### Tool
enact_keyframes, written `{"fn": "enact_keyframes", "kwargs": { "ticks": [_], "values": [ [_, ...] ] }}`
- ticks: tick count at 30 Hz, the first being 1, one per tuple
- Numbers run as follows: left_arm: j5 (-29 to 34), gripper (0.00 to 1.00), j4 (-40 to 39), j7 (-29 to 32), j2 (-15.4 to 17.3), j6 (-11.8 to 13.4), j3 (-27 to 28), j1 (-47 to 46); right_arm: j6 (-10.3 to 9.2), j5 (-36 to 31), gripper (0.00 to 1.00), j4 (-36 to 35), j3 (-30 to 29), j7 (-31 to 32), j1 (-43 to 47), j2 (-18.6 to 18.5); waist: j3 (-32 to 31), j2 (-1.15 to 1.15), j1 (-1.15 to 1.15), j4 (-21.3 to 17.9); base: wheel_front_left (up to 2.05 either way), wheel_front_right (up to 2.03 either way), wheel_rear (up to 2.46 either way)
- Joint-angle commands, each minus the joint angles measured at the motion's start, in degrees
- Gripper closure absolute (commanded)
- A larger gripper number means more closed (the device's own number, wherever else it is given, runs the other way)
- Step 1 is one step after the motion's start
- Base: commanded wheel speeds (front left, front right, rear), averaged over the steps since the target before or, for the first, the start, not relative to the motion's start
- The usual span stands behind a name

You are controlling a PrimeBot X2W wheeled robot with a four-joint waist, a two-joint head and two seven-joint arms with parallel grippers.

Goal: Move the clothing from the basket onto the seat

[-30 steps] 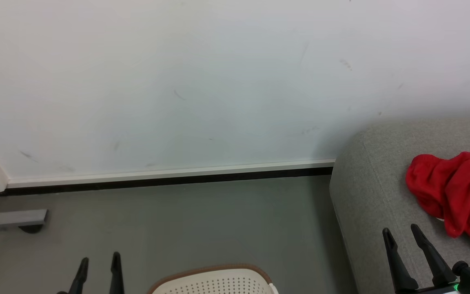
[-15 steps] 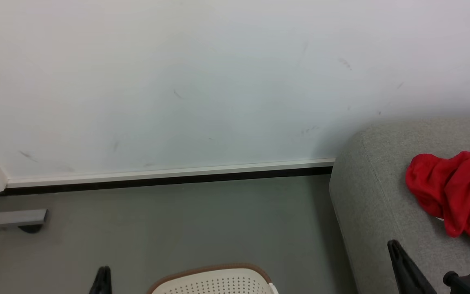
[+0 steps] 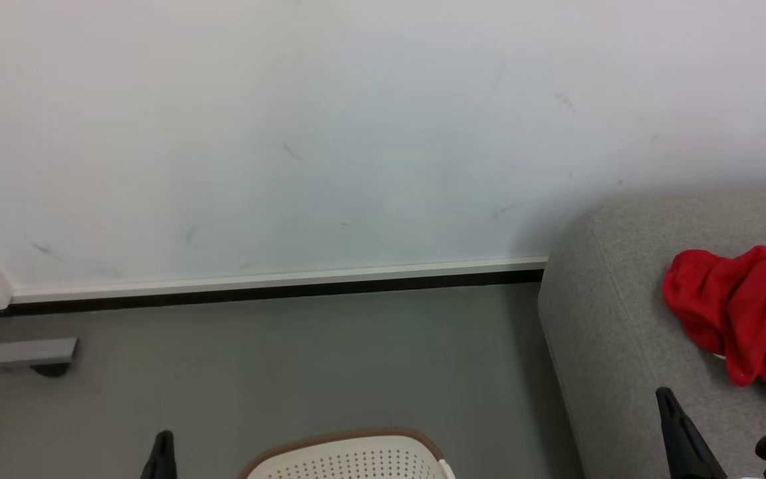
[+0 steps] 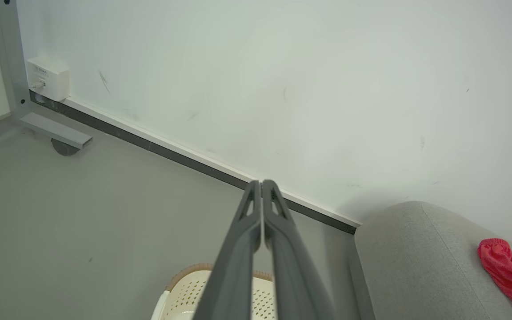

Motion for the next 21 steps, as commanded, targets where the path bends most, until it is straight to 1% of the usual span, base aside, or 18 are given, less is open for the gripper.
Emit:
{"fn": "enact_keyframes", "kwargs": {
  "ticks": [1, 21],
  "values": [
    [-2.01, 1.0, -0.74, 0.36, 0.25, -0.36, 0.36, -1.69, -0.03, 1.57, 1.0, -0.88, -0.71, 0.37, -1.68, -0.01, 0.01, 0.0, 0.0, 0.02, 0.0, 0.0, 0.0],
    [-19.04, 1.0, -0.43, 4.85, 0.37, -1.47, 0.9, -4.13, -0.04, 15.51, 1.0, -0.9, -4.93, 4.75, -2.76, 1.85, 0.39, 0.0, 0.0, 0.3, 0.0, 0.0, 0.0]
  ]
}}
